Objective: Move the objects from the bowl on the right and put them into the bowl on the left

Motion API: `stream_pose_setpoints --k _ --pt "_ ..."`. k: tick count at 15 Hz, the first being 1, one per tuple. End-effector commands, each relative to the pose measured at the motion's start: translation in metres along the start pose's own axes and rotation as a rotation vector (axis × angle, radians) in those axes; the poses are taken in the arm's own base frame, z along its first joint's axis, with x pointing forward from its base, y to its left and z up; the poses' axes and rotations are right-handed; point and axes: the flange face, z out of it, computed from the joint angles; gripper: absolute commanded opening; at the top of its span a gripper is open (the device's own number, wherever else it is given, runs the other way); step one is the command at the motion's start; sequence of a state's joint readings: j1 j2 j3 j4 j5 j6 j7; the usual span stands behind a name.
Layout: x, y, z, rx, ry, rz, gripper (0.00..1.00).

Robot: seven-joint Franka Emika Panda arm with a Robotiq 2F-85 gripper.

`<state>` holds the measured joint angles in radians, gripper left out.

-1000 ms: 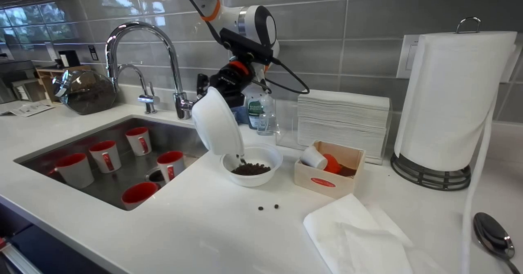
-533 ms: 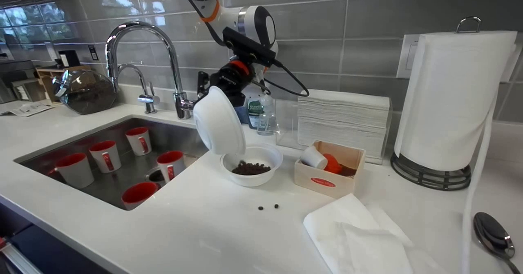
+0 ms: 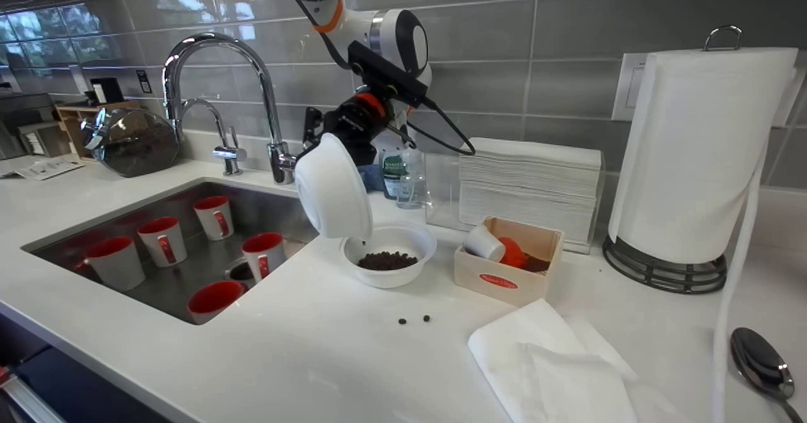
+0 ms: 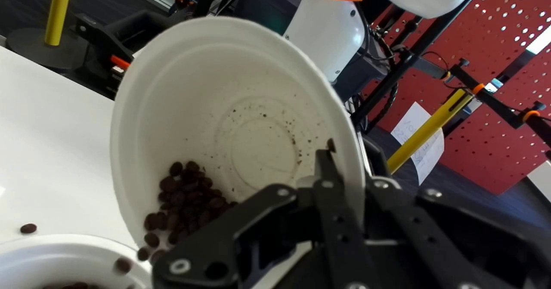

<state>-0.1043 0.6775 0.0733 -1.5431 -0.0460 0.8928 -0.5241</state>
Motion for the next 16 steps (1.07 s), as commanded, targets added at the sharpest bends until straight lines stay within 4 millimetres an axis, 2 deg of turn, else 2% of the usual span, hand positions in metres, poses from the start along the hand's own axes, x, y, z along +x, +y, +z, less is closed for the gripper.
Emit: stream_pose_setpoints --k 1,2,3,4,5,7,11,16 --pt "-0.003 -0.001 -0.006 0.060 0.003 -0.044 0.00" --pt "-0.037 0.005 -0.025 0.071 -0.014 -0.022 0.00" --pt "-0.040 0.003 -0.025 0.083 -0.027 -0.020 0.00" --pt "-0.027 0.009 0.002 0.086 -0.020 -0.017 0.00" --pt "-0.033 0.007 -0.004 0.089 -0.009 -0.013 0.00" --pt "-0.036 0.025 -0.004 0.102 -0.006 -0.010 0.00" --pt "-0.038 0.035 -0.002 0.118 0.000 0.004 0.00" --pt "-0.040 0.030 -0.005 0.109 0.007 0.007 0.00"
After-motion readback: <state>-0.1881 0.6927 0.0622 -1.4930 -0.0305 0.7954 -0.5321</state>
